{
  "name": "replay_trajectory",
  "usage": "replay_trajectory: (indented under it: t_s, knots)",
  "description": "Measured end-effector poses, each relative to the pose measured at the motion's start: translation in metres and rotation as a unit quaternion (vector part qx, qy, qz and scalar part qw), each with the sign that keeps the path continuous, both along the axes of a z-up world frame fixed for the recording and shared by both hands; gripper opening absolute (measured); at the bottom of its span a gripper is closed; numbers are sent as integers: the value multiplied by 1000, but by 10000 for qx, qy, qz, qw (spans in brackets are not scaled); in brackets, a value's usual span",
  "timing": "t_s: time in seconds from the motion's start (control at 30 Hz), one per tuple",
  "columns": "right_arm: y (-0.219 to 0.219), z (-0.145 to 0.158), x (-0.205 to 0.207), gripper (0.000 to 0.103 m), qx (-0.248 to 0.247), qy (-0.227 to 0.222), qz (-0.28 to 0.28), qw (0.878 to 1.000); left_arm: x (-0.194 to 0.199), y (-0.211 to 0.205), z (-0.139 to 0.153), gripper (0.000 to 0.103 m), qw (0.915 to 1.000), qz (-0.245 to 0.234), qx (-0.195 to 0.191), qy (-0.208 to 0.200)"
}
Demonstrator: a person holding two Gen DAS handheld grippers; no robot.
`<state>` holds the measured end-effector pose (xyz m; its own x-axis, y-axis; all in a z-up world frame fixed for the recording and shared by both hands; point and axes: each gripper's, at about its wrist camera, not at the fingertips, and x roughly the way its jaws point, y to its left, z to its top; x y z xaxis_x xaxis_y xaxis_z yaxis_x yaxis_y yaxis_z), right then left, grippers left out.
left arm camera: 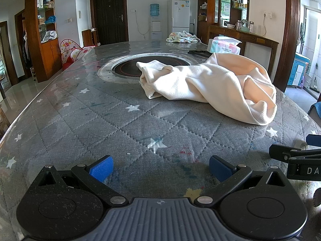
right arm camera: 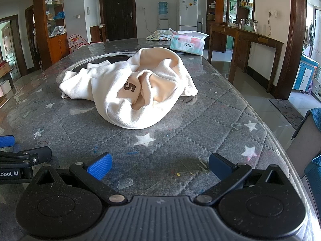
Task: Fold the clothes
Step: 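Move both grippers toward the crumpled cream shirt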
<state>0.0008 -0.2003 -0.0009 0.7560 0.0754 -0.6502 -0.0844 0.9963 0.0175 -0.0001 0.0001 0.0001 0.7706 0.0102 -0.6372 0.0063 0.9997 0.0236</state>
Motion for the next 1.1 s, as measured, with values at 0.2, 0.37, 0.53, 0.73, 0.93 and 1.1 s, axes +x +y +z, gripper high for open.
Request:
replay_trajectory:
  t_s: [0.2, 0.37, 0.53, 0.73, 0.93, 1.1]
  knots:
    - [0, 2, -1, 103, -14, 14, -7, 10000, -1, 1, 2, 103, 10000, 14, -39, 75]
    - [1, 5, -3, 103, 26, 108, 19, 9999, -2, 2, 3, 103, 9999, 26, -71, 138]
    - [-2, 13, -10, 103, 202, 121, 0, 9997, -4, 3, 7, 103, 9994, 134, -138, 303]
    - [-2, 17, -19, 103, 214, 110, 26, 9997, -15, 0, 17, 103, 9989, 220, -170, 372]
    - [-1, 25, -27, 103, 268, 38, 61, 9996, -21, -2, 26, 103, 9989, 284, -146, 331]
    - [2, 31, -31, 103, 222, -27, 83, 9997, -26, -4, 33, 103, 9990, 329, -123, 293]
